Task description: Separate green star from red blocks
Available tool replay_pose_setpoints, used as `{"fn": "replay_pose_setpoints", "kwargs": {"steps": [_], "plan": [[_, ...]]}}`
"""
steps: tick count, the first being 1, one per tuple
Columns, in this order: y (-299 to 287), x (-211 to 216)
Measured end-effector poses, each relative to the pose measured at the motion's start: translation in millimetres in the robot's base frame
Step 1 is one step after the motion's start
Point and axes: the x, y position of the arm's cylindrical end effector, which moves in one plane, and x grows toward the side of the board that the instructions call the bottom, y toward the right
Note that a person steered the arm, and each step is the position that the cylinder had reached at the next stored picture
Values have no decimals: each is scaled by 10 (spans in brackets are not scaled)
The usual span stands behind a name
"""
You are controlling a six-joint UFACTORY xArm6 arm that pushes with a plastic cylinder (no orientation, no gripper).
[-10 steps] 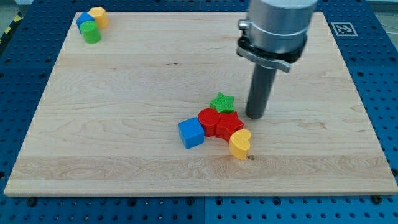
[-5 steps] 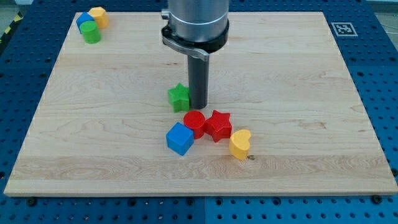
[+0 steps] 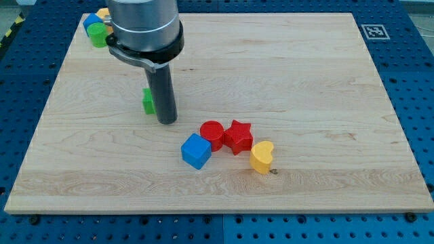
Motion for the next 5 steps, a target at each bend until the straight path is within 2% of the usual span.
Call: {"fn": "replay_pose_setpoints", "kwargs": {"steps": [1, 3, 5], "plan": [[-153, -434], [-154, -469], [-197, -251]]}}
